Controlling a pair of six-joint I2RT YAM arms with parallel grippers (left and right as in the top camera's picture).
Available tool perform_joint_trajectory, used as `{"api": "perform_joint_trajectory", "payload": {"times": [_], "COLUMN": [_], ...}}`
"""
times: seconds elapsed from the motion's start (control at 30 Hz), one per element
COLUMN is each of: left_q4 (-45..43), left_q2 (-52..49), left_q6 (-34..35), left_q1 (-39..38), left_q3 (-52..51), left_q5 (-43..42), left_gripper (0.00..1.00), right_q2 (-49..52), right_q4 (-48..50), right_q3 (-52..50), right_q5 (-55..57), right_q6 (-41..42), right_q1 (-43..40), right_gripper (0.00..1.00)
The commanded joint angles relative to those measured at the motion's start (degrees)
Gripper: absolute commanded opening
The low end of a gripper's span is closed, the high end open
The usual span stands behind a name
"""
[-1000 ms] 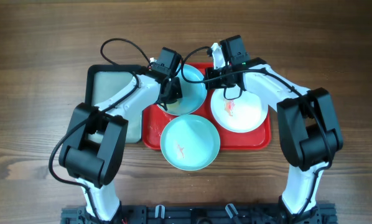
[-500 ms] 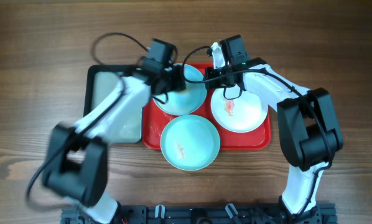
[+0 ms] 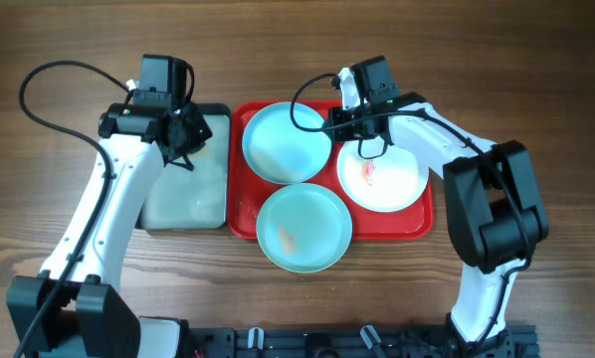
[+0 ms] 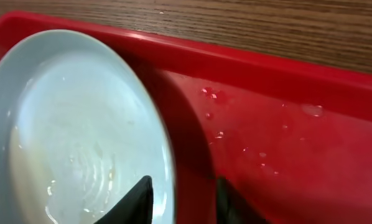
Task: Clean dirty plates on tray and stack at the side
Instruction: 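Lift the sponge back over the black tray with the left gripper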
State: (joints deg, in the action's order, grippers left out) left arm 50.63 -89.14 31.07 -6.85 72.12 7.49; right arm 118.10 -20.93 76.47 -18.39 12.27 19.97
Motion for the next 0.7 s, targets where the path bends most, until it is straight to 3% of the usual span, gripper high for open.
{"api": "perform_joint_trajectory", "payload": {"times": [0.0,0.23,0.33,0.47,0.57,0.6,0.67], "left_q4": [2.4,1.0,-3.3,-4.6,-4.8,-4.8,-4.8], "left_q2": [0.1,0.0,0.0,0.0,0.0,0.0,0.0], "left_q6": [-0.8,-2.0,-7.0,-7.1,-7.0,-7.0,-6.6], "left_q1": [0.0,1.1,1.8,2.7,3.9,5.0,6.2], "left_q3": [-0.1,-4.0,-7.4,-7.4,-7.4,-7.4,-7.4], "left_q5": [7.0,12.7,9.4,4.5,2.3,-0.3,-2.2], "left_gripper": [0.04,0.04,0.04,0.04,0.04,0.04,0.04], "right_q2": [0.8,0.9,1.0,2.3,2.4,2.4,2.4], "right_q4": [-0.1,-0.5,-0.5,-0.1,0.9,1.7,2.6], "right_q3": [0.0,0.0,0.0,0.0,0.0,0.0,0.0], "right_q5": [2.6,2.6,4.0,6.6,6.6,6.6,6.6], "right_q6": [0.0,0.4,0.4,1.9,1.9,1.9,1.9], "right_q1": [0.3,0.3,1.6,4.3,5.9,6.2,6.2], "right_gripper": [0.34,0.30,0.26,0.26,0.14,0.06,0.04]}}
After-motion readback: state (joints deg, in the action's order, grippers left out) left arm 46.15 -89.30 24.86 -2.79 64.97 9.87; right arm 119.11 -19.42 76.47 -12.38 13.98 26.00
